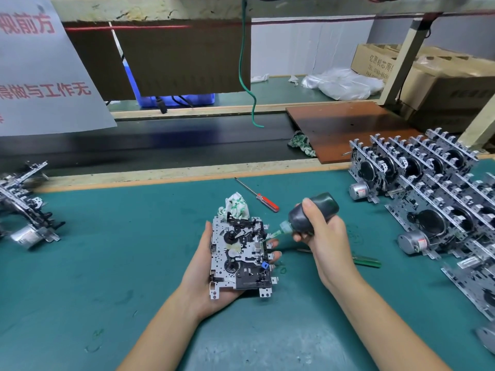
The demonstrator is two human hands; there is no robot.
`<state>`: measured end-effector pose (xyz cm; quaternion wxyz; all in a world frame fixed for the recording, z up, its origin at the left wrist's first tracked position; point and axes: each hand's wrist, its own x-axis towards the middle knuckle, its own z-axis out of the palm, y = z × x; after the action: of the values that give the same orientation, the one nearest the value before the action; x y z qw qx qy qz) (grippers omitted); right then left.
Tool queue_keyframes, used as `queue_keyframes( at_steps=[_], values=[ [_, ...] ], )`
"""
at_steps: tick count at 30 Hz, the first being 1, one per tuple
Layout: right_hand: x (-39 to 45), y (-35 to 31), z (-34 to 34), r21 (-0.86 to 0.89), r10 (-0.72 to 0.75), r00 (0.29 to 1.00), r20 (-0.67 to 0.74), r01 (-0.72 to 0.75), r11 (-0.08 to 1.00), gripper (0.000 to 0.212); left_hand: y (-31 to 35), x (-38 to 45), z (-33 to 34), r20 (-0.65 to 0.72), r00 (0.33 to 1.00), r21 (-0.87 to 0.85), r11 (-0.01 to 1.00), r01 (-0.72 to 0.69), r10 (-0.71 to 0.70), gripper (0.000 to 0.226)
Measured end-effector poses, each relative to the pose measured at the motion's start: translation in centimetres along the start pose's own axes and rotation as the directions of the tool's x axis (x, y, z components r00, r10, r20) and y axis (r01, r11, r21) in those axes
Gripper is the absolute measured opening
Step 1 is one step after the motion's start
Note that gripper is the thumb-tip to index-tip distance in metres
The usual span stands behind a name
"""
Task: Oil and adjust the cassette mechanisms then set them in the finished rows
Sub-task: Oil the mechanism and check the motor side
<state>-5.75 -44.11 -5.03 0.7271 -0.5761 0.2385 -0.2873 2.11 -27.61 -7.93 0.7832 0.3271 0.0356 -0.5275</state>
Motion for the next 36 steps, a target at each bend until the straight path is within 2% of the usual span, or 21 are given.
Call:
queue_keyframes(
  at_steps=[7, 12, 14, 18, 22, 27, 29, 31, 33, 35, 36],
  values=[
    [-0.1, 0.0, 0.0, 0.045, -0.014, 1.0, 0.01, 0.013, 0.999, 0.018, 0.0, -0.2, 0.2, -0.007, 1.0, -0.005, 1.0, -0.026, 0.026, 0.084],
    [0.3, -0.7, -0.3, 0.24, 0.012, 1.0, -0.011, -0.009, 0.971, 0.037, -0.1, -0.4, 0.3, -0.042, 0.998, -0.016, 0.998, -0.055, 0.054, 0.095],
    [0.6, -0.9, -0.7, 0.246, 0.002, 1.0, -0.029, 0.006, 0.969, 0.041, -0.1, -0.5, 0.4, -0.041, 0.997, -0.022, 0.998, -0.059, 0.058, 0.099],
    [0.8, -0.4, -1.4, -0.164, -0.102, 0.993, -0.057, 0.091, 0.982, 0.034, -0.1, -0.7, 0.6, -0.027, 0.998, -0.069, 0.996, -0.062, 0.061, 0.106],
    [1.2, 0.8, -1.6, -0.265, -0.152, 0.988, 0.039, 0.157, 0.951, 0.036, -0.1, -0.9, 0.9, -0.021, 0.997, -0.12, 0.99, -0.077, 0.075, 0.108],
    [1.6, 2.1, -1.8, -0.516, -0.071, 0.989, 0.134, 0.13, 0.847, 0.034, 0.0, -1.0, 0.9, 0.012, 0.996, -0.135, 0.988, -0.081, 0.084, 0.108],
    [1.2, 1.6, -2.0, -0.601, -0.124, 0.981, 0.151, 0.191, 0.776, 0.039, -0.1, -1.0, 0.7, 0.015, 0.997, -0.099, 0.993, -0.068, 0.07, 0.106],
    [0.8, 0.7, -2.9, -0.676, -0.253, 0.962, 0.099, 0.252, 0.692, 0.044, -0.2, -0.9, 0.6, 0.024, 0.999, -0.048, 0.998, -0.041, 0.043, 0.1],
    [0.3, -0.4, -4.4, -0.723, -0.312, 0.948, 0.066, 0.261, 0.639, 0.04, -0.2, -0.9, 0.6, 0.035, 0.999, -0.026, 0.999, -0.022, 0.023, 0.088],
    [-0.1, -1.1, -6.0, -0.814, -0.208, 0.956, 0.207, 0.286, 0.505, 0.03, -0.2, -0.9, 0.6, 0.046, 0.999, -0.008, 1.0, -0.015, 0.016, 0.08],
    [-0.3, -1.2, -6.5, -0.874, -0.091, 0.948, 0.305, 0.317, 0.368, 0.025, -0.2, -0.9, 0.7, 0.047, 0.999, -0.001, 1.0, -0.017, 0.017, 0.079]
  ],
)
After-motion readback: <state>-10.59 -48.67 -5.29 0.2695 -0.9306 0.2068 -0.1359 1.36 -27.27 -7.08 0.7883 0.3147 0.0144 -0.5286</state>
